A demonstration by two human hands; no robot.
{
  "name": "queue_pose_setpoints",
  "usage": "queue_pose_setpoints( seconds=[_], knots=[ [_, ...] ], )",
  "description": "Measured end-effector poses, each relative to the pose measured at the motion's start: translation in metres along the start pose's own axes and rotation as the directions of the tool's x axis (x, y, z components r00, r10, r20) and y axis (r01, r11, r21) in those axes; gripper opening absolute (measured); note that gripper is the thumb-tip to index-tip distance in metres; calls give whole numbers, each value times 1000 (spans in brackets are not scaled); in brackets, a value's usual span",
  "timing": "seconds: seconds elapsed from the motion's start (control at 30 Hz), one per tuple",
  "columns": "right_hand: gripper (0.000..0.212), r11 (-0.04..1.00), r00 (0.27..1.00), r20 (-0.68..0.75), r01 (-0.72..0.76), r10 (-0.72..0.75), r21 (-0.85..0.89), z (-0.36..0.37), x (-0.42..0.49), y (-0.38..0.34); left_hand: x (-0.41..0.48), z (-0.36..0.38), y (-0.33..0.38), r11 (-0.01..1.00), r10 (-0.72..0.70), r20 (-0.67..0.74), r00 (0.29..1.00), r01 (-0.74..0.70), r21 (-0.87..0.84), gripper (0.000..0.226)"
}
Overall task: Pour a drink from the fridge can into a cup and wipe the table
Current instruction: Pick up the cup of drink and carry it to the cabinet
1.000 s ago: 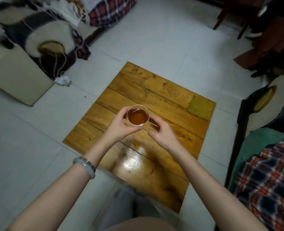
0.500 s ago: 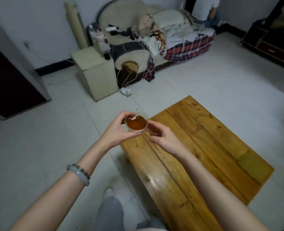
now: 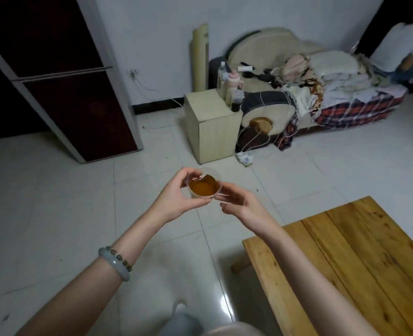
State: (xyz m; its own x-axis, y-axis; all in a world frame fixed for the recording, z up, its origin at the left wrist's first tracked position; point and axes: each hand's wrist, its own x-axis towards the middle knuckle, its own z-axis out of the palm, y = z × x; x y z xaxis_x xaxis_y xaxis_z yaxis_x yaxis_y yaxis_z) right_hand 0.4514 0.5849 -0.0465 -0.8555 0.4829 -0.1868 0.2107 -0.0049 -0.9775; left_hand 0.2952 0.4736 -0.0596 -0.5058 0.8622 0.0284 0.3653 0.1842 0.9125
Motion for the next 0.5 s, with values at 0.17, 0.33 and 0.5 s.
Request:
queue_pose_setpoints(
  seconds=[0.17, 0.33, 0.5],
  knots=[
    [59, 1000, 1000, 25, 13, -14, 23, 40, 73, -21, 33, -66, -27, 1000, -13, -71, 997, 12, -15, 55],
    [59, 1000, 997, 81, 17, -18, 18, 65, 143, -42, 70, -117, -49, 999, -35, -141, 989, 31, -32, 56],
    [62, 1000, 990, 137, 15, -15, 1, 78, 219, -52, 117, -156, -74, 997, -63, -193, 979, 51, -66, 57]
  ],
)
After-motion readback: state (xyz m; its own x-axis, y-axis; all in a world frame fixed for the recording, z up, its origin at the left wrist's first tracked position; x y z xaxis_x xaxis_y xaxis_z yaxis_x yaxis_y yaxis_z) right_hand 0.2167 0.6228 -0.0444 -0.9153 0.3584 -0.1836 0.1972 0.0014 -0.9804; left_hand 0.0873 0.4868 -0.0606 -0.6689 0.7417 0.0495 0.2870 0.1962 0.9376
